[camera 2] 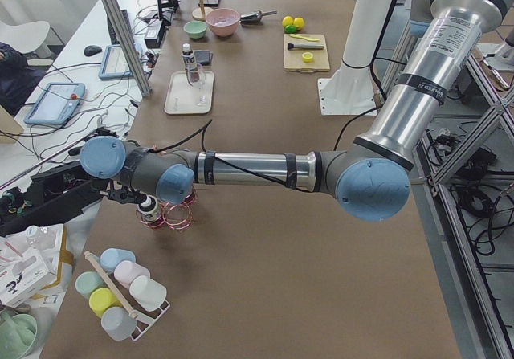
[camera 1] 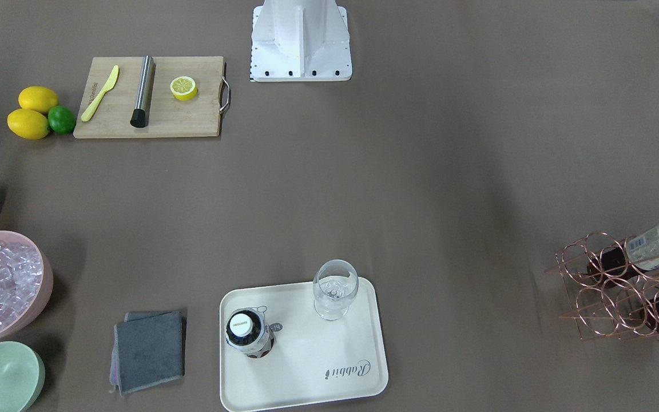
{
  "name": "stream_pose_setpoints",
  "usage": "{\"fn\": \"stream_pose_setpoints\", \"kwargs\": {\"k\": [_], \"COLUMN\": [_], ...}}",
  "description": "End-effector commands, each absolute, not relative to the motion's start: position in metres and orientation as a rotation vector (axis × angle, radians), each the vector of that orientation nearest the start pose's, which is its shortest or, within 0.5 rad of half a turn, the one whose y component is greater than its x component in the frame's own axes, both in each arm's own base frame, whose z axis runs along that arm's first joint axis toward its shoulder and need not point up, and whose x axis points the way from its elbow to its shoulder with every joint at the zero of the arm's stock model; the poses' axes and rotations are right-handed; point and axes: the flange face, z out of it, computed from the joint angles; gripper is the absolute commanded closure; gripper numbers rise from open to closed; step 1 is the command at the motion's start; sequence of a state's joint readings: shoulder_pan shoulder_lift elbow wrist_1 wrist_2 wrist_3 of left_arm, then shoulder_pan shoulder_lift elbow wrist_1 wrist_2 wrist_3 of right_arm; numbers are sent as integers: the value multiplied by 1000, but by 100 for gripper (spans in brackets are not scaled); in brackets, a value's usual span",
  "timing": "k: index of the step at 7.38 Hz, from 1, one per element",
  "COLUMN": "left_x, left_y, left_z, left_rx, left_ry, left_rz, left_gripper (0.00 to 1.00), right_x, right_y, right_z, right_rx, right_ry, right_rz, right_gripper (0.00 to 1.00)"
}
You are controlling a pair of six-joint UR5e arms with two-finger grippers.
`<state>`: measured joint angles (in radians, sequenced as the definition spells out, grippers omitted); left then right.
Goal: Take tea from basket to plate
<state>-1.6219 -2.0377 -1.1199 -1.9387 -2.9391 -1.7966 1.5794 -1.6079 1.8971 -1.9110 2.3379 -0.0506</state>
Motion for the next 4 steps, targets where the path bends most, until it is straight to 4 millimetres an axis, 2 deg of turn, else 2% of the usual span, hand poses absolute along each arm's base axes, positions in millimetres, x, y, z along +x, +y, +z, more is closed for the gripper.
{"fn": "stream_pose_setpoints", "kwargs": {"k": [1,2,4], "left_x": [-62,-61,-58], "left_y": [-682,-682,-683], "left_z": [522,524,522], "left_rx": [-889,-882,-881], "left_ry": [1200,1193,1190], "left_rz": [-1247,-1251,-1249], "left_gripper": [100,100,100], "right_x": [74,75,73], "right_y": [-454,-456,-457], "right_z": [571,581,586], "right_rx": [-13,-29,-43], "right_ry": [-729,-716,-726], "right_rz": [-125,-119,-109], "right_gripper": [1,1,1]}}
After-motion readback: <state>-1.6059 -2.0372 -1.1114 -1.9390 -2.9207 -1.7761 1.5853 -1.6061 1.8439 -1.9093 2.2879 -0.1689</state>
